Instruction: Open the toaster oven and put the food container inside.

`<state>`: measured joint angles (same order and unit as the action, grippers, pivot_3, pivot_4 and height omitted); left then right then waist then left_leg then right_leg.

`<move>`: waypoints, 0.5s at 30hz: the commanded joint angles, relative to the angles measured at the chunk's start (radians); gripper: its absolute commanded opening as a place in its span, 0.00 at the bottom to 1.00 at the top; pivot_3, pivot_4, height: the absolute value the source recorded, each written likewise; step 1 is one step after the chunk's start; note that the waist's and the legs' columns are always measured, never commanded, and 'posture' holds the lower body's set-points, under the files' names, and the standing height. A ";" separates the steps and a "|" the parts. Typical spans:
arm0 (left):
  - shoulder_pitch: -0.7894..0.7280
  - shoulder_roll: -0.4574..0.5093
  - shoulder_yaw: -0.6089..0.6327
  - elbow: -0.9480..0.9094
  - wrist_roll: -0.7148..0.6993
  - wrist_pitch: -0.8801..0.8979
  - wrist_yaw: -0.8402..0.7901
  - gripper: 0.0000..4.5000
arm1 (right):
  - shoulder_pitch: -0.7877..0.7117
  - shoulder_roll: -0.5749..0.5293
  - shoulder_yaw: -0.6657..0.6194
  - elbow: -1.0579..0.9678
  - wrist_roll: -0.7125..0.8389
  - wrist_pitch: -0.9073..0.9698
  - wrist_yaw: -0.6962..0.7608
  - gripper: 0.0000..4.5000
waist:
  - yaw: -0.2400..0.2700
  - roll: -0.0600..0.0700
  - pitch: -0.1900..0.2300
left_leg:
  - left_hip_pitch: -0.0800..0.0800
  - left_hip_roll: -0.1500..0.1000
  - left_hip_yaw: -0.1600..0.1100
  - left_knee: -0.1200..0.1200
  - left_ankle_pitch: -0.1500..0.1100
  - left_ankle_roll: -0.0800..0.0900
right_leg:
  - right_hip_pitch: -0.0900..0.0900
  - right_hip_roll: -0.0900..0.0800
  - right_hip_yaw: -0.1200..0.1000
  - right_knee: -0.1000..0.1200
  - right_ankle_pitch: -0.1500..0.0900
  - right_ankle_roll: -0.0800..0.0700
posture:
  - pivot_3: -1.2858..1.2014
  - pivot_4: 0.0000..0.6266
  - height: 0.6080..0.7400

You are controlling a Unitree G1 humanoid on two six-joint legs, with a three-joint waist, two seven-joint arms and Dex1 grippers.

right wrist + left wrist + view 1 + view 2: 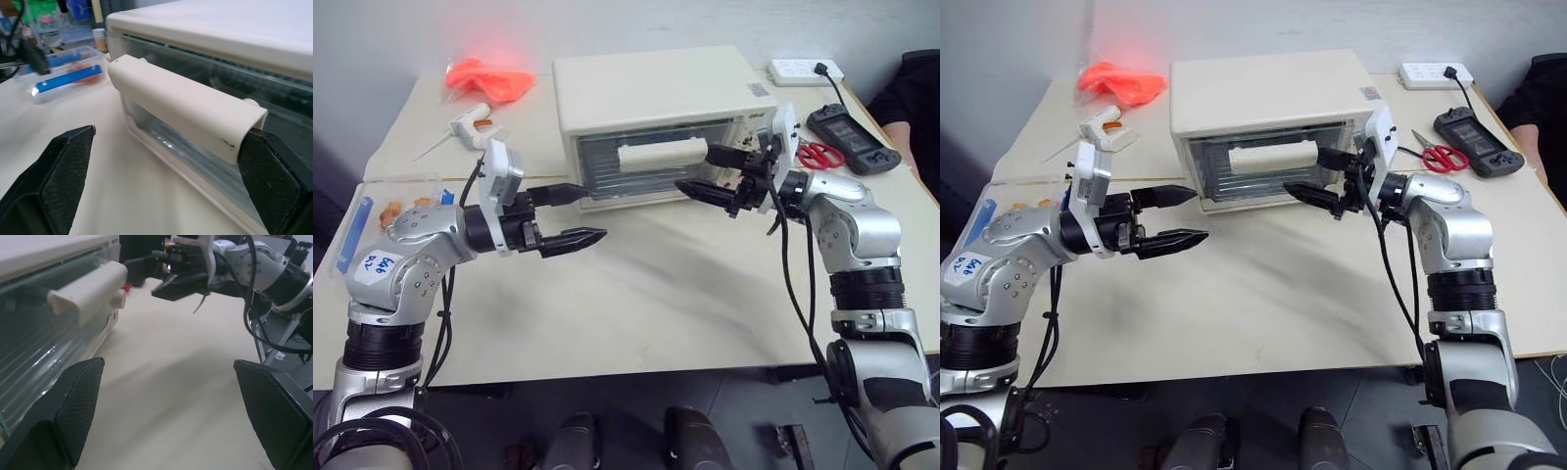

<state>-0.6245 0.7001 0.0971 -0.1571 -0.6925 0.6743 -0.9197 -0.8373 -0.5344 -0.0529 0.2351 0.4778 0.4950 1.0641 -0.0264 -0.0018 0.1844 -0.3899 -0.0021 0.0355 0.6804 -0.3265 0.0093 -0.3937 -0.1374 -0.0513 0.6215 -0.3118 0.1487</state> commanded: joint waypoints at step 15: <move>-0.276 -0.099 -0.067 0.332 0.238 -0.282 -0.013 0.47 | 0.231 0.017 -0.003 -0.234 0.032 -0.021 -0.036 1.00 | -0.002 0.000 0.000 | 0.000 0.001 0.001 0.000 0.000 -0.001 | -0.001 0.003 0.001 0.001 0.000 0.000 | 0.52 0.24 1.00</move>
<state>-0.8778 0.5996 0.0494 0.1439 -0.5108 0.4601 -0.9217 -0.6024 -0.5277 -0.0582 0.0407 0.4993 0.4886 1.0322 -0.0285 -0.0020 0.1846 -0.3895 -0.0009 0.0371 0.6810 -0.3265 0.0083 -0.3944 -0.1348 -0.0502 0.6223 -0.3118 0.1487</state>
